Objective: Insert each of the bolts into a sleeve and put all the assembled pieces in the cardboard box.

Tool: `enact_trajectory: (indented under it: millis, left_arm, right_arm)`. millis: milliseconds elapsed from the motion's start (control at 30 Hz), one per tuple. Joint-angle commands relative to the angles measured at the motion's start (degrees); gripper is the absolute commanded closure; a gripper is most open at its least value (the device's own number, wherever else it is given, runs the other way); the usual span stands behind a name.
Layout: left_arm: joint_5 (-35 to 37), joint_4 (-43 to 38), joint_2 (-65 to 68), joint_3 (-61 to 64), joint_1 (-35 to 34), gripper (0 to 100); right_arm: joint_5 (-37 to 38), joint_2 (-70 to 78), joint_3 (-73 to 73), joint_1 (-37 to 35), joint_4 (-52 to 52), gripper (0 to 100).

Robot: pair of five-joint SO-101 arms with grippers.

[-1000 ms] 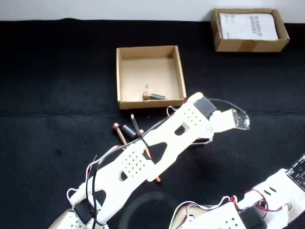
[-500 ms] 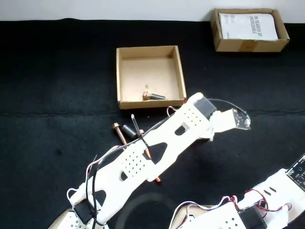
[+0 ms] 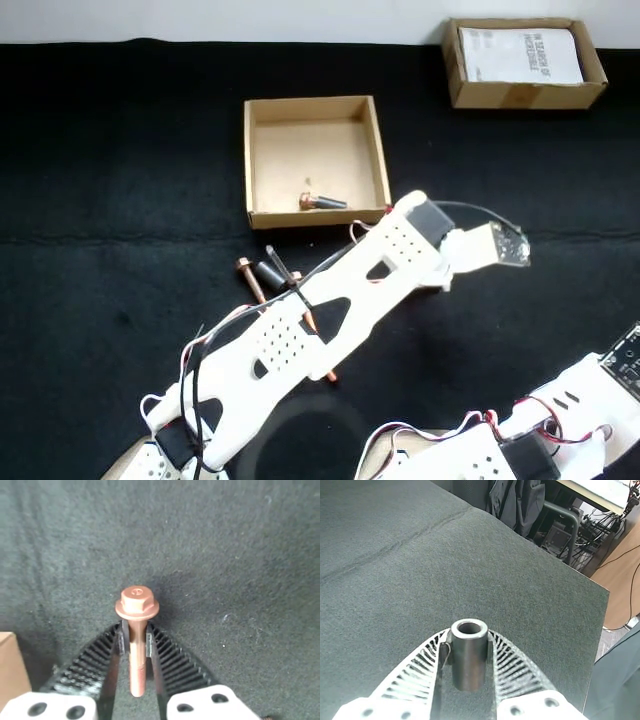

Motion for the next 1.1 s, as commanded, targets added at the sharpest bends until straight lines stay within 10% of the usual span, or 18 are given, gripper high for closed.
enact_trajectory:
  millis: [0,367,667,1067]
  left_arm:
    - [0.5,1.6,-6.4,-4.4,-0.8,99]
    - [12.3,3.0,-16.0,-12.2,-6.0,99]
    - [16.7,4.3,-23.5,-15.8,-14.8,99]
    - [18.9,4.7,-47.6,-15.2,-22.0,99]
  right_arm:
    - [0.4,0.1,-0.2,-0.7,-1.5,99.1]
    - [-9.1,-0.3,-0.7,-15.4,-0.2,99.1]
    - [-28.7,-0.2,-3.1,-48.6,5.7,99.1]
    - [-28.6,0.2,-2.4,-83.4,2.9,99.1]
